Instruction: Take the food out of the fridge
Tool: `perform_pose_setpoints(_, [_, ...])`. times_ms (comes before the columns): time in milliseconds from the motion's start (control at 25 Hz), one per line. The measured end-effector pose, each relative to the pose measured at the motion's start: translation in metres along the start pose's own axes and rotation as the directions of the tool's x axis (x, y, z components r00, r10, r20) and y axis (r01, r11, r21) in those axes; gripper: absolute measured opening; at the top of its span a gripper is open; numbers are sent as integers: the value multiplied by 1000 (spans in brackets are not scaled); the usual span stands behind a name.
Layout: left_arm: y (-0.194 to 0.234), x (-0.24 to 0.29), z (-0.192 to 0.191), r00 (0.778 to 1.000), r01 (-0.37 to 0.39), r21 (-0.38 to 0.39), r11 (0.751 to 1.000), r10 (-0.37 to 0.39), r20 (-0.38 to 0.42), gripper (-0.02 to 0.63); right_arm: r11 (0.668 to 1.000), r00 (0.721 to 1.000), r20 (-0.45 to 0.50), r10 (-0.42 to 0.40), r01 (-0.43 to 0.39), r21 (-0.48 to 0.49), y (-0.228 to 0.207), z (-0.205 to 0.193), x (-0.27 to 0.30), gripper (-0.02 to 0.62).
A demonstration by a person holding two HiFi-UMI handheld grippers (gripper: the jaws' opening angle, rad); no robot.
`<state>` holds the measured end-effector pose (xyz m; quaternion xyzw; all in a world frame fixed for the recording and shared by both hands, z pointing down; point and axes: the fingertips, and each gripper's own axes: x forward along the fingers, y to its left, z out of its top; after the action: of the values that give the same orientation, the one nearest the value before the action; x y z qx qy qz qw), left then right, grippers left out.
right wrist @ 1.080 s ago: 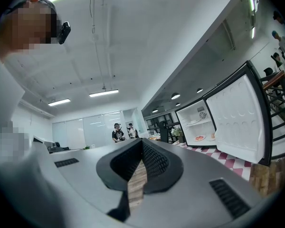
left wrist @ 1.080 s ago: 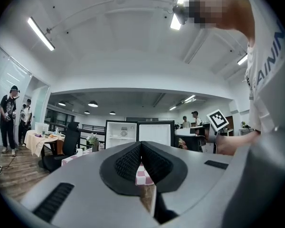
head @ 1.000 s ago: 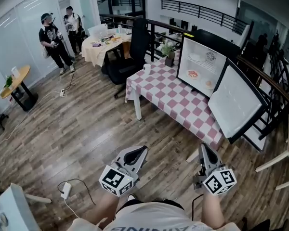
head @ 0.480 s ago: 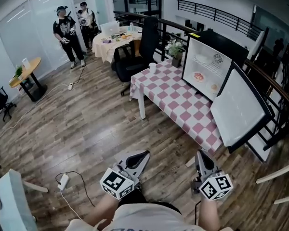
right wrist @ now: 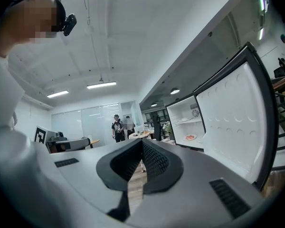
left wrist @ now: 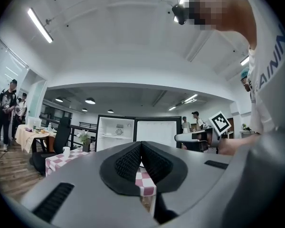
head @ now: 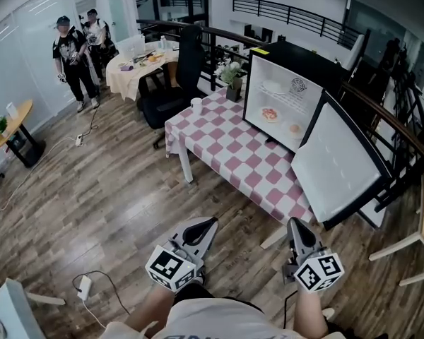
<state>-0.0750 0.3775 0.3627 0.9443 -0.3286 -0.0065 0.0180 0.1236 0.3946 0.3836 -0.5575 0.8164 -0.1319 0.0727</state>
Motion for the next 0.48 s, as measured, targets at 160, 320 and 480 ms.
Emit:
perform_pose_setpoints(160, [40,20,5,1000,18,-3,1000,-18,-2,9,1000,1000,2,-24,24,-4,-5,9,41,20])
perform_pose_setpoints(320, [90,35,10,999,36,4,999,-36,-23,8,999,999,0,-54,54,6,-6,16,92,20])
perform_pose_setpoints(480, [142,43,16,998,50,58,997,-48,-44,9,997,997,-14,-78,79,21,1,12,146,20])
